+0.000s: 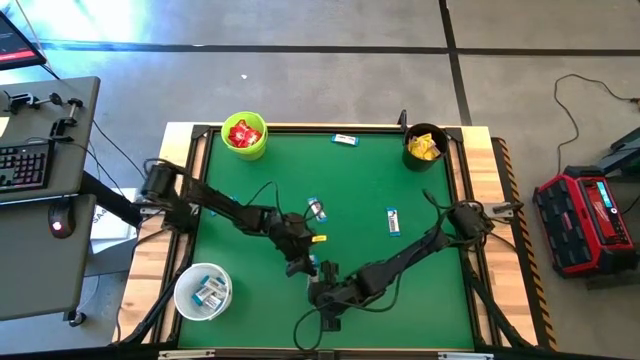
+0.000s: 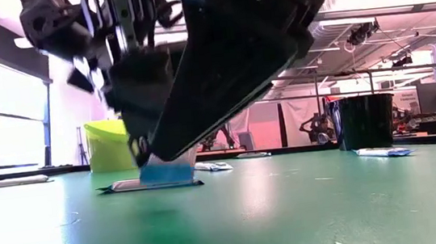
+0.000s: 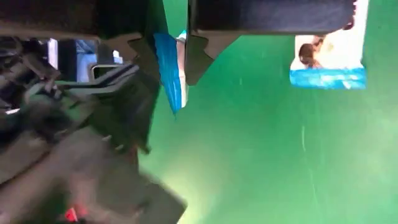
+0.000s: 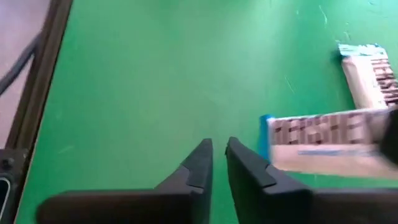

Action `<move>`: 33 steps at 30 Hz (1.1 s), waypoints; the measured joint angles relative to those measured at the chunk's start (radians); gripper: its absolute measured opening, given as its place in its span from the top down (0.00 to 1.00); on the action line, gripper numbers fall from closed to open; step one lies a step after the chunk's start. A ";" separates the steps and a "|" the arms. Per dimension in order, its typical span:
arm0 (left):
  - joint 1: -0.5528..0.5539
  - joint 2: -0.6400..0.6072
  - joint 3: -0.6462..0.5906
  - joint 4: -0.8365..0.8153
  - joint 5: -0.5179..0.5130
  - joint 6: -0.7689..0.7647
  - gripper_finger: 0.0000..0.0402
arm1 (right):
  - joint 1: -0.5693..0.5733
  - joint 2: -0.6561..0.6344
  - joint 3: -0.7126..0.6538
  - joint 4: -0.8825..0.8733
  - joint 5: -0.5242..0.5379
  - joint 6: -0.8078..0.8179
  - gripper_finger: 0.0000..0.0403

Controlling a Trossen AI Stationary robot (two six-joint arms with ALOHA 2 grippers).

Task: Sort candy by brand, put in halloween buckets
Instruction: Put the white chocolate into the white bucket

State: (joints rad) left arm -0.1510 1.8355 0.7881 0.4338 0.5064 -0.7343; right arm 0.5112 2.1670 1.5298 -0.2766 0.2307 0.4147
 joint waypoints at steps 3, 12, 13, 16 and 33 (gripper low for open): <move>0.001 -0.068 0.002 -0.081 -0.044 0.036 0.97 | -0.002 -0.006 0.035 -0.042 -0.009 -0.019 0.98; -0.015 -0.328 0.002 -0.389 -0.238 0.138 0.97 | -0.054 -0.046 0.043 -0.024 -0.026 -0.077 1.00; -0.020 -0.356 0.002 -0.412 -0.253 0.139 0.97 | -0.062 -0.047 0.043 -0.018 -0.026 -0.082 1.00; -0.044 -0.440 0.004 -0.491 -0.297 0.123 0.97 | -0.083 -0.047 0.043 -0.010 -0.027 -0.091 1.00; -0.408 -0.784 0.004 -0.905 -0.462 -0.246 0.97 | -0.171 -0.068 0.043 0.032 -0.053 -0.125 1.00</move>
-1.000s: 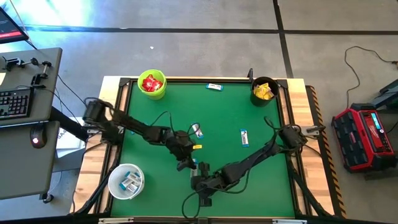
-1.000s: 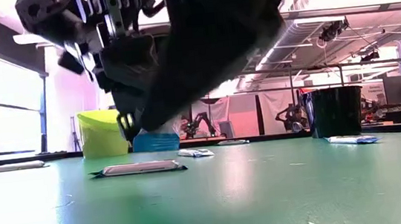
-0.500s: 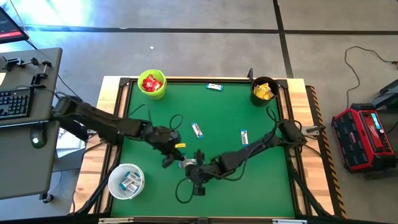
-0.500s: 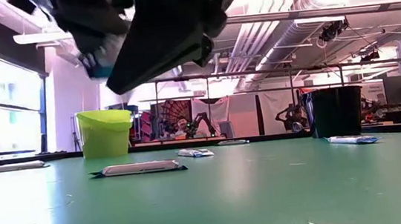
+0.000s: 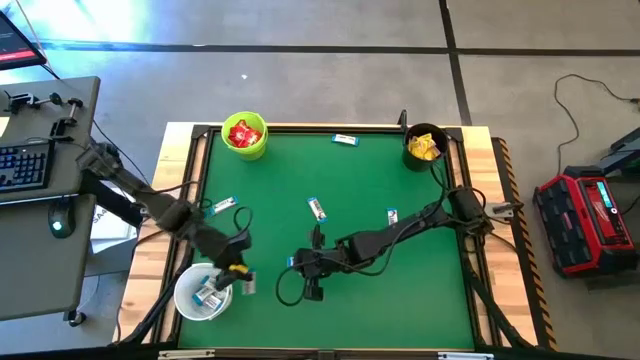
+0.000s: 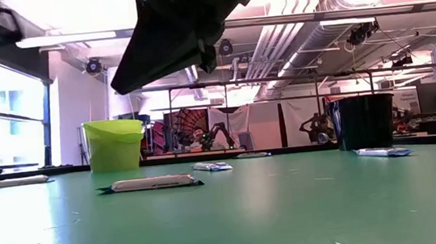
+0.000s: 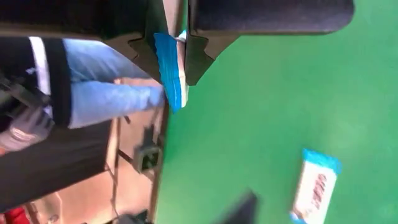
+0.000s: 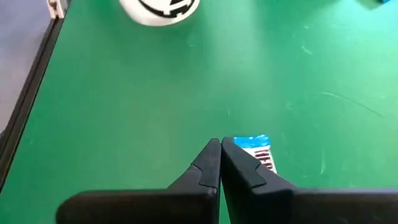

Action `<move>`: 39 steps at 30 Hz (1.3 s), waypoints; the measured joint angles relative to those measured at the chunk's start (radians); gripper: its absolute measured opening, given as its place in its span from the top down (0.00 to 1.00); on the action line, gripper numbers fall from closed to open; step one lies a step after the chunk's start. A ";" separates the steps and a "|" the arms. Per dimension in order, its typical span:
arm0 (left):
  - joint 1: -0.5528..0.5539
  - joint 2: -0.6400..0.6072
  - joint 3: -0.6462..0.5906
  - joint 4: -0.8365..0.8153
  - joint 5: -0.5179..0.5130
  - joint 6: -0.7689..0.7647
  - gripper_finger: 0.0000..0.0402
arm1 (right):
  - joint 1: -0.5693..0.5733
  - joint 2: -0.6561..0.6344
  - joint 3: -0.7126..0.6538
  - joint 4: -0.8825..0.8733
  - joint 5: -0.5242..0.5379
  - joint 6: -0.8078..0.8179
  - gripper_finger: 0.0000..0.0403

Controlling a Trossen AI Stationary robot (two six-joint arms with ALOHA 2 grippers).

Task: Sort candy by brand, put in halloween buckets
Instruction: Put the white chocolate into the white bucket

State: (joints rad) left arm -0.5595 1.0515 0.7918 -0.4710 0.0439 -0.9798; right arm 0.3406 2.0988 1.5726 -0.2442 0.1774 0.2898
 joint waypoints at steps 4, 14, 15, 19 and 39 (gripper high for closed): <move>-0.097 -0.029 0.041 -0.096 -0.031 -0.104 0.97 | -0.007 -0.014 0.000 -0.005 0.005 -0.011 1.00; -0.282 -0.036 0.219 -0.492 -0.031 -0.370 0.97 | -0.040 -0.033 0.000 -0.033 0.006 -0.037 1.00; -0.295 -0.036 0.223 -0.525 -0.030 -0.402 0.97 | -0.044 -0.033 0.000 -0.037 0.006 -0.039 1.00; -0.320 -0.034 0.219 -0.604 -0.030 -0.501 0.97 | -0.061 -0.033 0.000 -0.044 -0.006 -0.058 1.00; -0.285 0.065 0.124 -0.597 0.054 -0.682 0.97 | -0.161 -0.034 0.000 -0.102 -0.082 -0.211 1.00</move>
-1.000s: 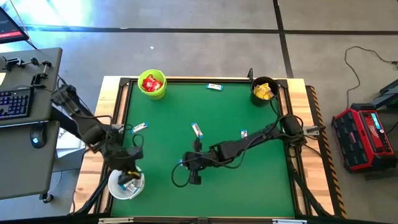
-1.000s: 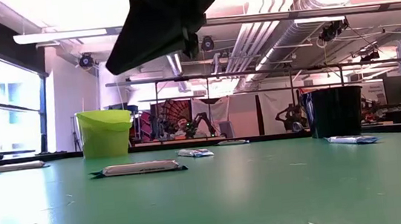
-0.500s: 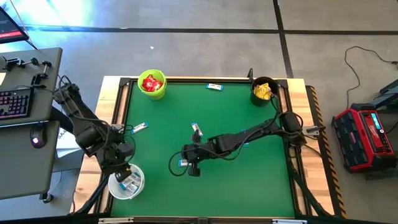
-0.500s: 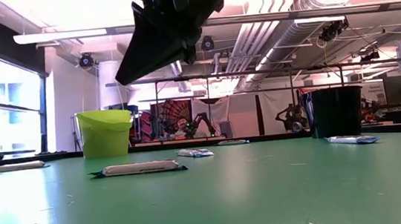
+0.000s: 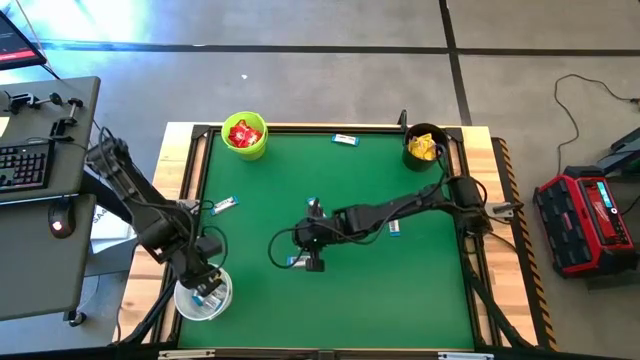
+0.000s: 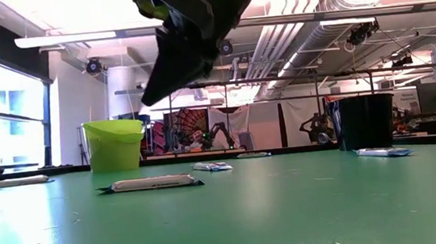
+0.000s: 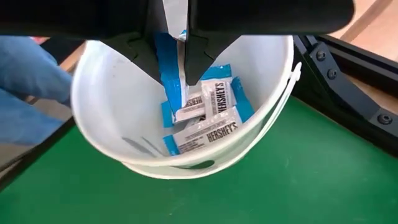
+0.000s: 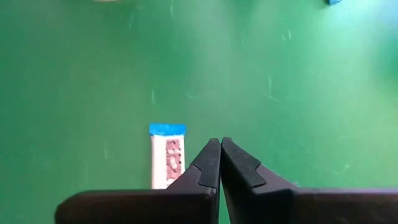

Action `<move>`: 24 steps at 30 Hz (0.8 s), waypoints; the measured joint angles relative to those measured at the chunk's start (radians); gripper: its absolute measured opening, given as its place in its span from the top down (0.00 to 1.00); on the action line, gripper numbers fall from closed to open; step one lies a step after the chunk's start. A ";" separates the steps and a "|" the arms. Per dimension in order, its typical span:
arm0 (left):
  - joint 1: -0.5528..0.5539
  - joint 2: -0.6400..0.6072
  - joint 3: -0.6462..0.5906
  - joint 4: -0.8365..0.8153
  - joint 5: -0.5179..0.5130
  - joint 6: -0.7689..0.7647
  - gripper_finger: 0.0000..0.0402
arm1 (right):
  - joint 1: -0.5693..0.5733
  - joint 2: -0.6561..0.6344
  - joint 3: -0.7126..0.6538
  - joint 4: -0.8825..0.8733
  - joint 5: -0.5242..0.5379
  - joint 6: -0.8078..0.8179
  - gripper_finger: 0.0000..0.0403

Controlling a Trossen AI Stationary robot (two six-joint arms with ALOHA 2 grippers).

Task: Sort candy by brand, put in halloween buckets
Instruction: Put the white chocolate into the white bucket

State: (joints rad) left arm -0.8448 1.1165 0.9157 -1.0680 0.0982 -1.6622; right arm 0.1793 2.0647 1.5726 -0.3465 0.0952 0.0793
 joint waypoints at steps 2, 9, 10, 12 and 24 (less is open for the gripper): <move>0.000 0.024 0.000 0.000 0.010 0.011 0.95 | -0.007 0.000 0.000 -0.019 -0.016 -0.013 1.00; 0.000 0.105 0.000 0.019 0.079 0.051 0.83 | -0.026 0.000 0.000 -0.010 -0.047 -0.043 1.00; 0.000 0.110 0.000 0.025 0.085 0.052 0.81 | -0.029 0.000 0.000 -0.009 -0.047 -0.043 1.00; -0.001 0.111 0.000 0.040 0.095 0.054 0.76 | -0.031 0.000 0.000 -0.010 -0.047 -0.031 1.00; -0.001 -0.011 0.000 0.043 0.085 0.325 0.62 | -0.014 0.000 0.000 -0.042 0.081 0.342 1.00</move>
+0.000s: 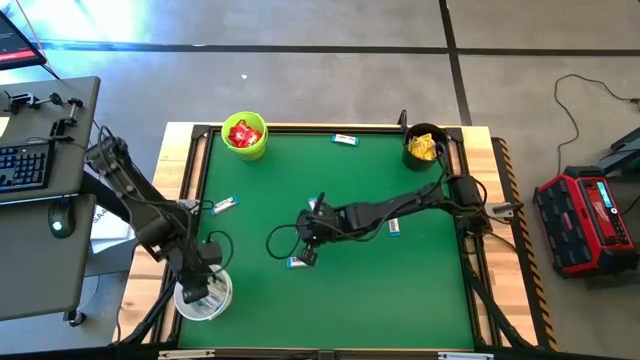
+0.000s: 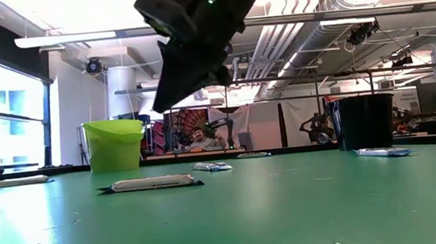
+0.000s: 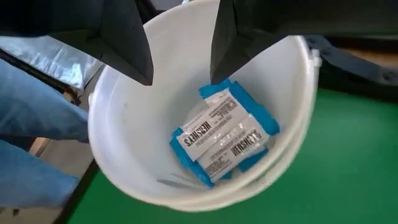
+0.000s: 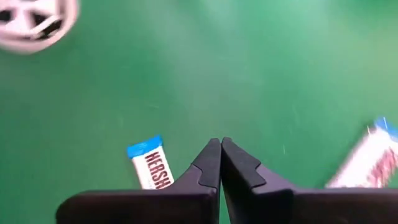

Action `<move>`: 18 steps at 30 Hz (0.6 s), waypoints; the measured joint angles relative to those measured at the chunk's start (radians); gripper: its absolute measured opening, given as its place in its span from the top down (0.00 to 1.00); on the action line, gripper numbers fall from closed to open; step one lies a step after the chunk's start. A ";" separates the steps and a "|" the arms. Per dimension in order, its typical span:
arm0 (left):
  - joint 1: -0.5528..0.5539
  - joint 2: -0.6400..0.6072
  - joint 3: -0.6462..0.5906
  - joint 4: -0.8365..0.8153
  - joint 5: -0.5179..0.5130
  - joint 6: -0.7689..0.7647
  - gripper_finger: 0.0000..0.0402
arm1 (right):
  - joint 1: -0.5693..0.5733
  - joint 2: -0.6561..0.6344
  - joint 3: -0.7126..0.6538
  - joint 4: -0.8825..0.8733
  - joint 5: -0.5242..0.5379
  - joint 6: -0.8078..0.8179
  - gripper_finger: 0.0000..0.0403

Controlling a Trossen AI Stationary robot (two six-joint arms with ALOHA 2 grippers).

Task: Sort candy by brand, put in halloween buckets
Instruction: Put the white chocolate into the white bucket

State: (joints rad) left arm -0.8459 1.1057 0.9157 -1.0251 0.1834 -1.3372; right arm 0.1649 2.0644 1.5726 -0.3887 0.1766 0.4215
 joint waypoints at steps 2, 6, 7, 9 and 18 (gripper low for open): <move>0.000 -0.033 0.000 -0.005 -0.024 0.044 0.62 | 0.008 0.000 0.000 -0.038 0.039 0.112 1.00; 0.001 -0.099 0.000 -0.020 -0.097 0.117 0.62 | 0.022 -0.010 0.000 -0.210 0.105 0.345 1.00; 0.002 -0.114 0.000 -0.020 -0.120 0.132 0.62 | 0.025 -0.019 0.000 -0.267 0.122 0.407 1.00; 0.008 -0.139 0.000 -0.022 -0.169 0.160 0.62 | 0.028 -0.042 0.000 -0.417 0.152 0.530 1.00; 0.065 -0.177 0.000 -0.016 -0.360 0.237 0.62 | 0.000 -0.184 -0.029 -0.738 0.164 0.745 1.00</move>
State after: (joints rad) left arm -0.7812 0.9287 0.9161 -1.0412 -0.1769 -1.1007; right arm 0.1651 1.8801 1.5435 -1.1271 0.3410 1.1664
